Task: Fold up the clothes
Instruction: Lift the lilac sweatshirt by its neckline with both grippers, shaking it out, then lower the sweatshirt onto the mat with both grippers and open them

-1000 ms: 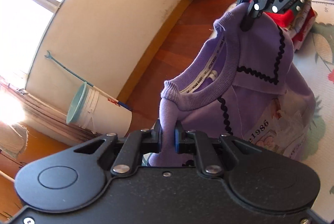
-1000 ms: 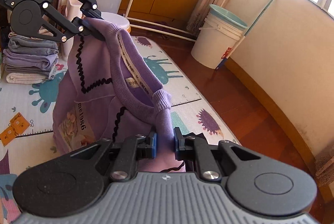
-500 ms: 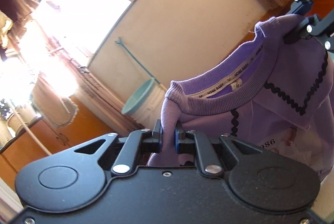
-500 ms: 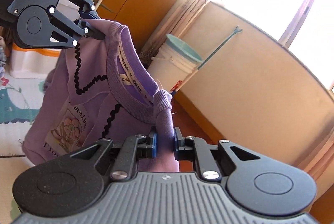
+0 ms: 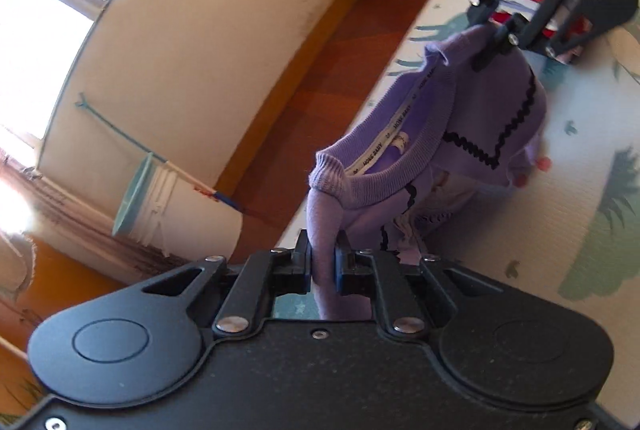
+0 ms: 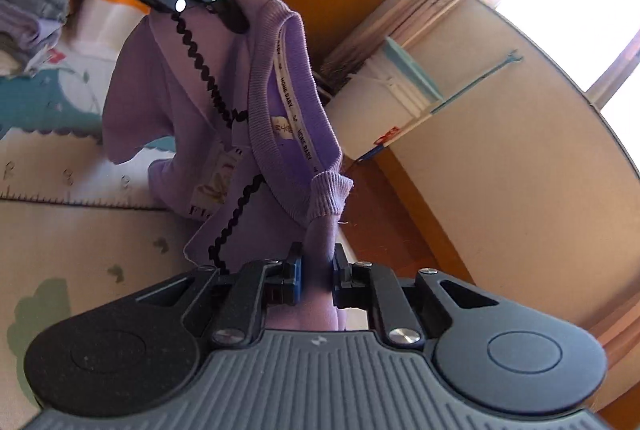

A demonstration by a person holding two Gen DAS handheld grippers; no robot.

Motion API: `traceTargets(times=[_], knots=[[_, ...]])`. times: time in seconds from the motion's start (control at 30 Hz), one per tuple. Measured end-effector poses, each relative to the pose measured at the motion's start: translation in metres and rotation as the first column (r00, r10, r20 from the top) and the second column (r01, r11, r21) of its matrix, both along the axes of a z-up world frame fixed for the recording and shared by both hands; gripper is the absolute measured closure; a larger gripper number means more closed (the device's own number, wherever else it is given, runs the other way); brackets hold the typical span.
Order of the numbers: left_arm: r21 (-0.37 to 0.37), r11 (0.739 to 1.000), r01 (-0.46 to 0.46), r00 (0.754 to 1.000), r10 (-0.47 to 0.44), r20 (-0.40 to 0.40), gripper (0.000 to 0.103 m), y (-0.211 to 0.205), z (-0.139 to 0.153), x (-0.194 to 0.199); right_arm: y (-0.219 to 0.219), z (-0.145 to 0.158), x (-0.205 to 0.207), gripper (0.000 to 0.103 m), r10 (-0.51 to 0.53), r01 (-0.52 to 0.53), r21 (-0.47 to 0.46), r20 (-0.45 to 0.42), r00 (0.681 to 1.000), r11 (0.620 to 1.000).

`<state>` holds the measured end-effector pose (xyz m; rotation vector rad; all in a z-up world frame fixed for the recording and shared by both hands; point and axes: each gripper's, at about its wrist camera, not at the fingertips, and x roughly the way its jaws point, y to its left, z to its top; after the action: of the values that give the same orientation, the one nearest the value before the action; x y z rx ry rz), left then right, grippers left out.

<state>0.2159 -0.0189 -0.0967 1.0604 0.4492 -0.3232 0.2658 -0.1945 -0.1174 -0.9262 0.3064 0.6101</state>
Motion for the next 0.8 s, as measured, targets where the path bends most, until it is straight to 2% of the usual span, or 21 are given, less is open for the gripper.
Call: traceTargets(times=[0.17,0.37,0.53,0.6,0.67,0.73,0.8], knots=[[0.078,0.991,0.106,0.987,-0.095,-0.132,0.094,-0.01,-0.031,-0.038,-0.001,-0.033,-0.047,0.089,0.1,-0.109,-0.142,-0.071,0.993,0.984],[0.146,0.972,0.182,0.974,-0.157,-0.165,0.094,-0.013,-0.058,-0.071,0.016,-0.052,-0.083,0.089,0.185,-0.203,-0.24,-0.095,0.978,0.949],[0.183,0.96,0.214,0.965,-0.179,-0.19,0.094,-0.01,-0.082,-0.088,0.005,-0.077,-0.123,0.089,0.242,-0.243,-0.292,-0.041,0.969,0.925],[0.118,0.975,0.186,0.954,-0.151,-0.258,0.094,-0.006,-0.081,-0.08,0.003,-0.086,-0.13,0.089,0.246,-0.26,-0.299,-0.082,0.966,0.918],[0.035,0.987,0.156,0.926,-0.134,-0.352,0.094,-0.001,-0.077,-0.072,0.002,-0.09,-0.13,0.089,0.245,-0.288,-0.246,-0.19,0.951,0.926],[-0.041,0.992,0.119,0.891,-0.125,-0.436,0.094,0.005,-0.074,-0.065,0.003,-0.091,-0.124,0.089,0.24,-0.316,-0.175,-0.355,0.904,0.933],[-0.107,0.992,0.074,0.854,-0.119,-0.507,0.093,0.01,-0.078,-0.06,0.007,-0.095,-0.124,0.089,0.244,-0.335,-0.16,-0.417,0.875,0.929]])
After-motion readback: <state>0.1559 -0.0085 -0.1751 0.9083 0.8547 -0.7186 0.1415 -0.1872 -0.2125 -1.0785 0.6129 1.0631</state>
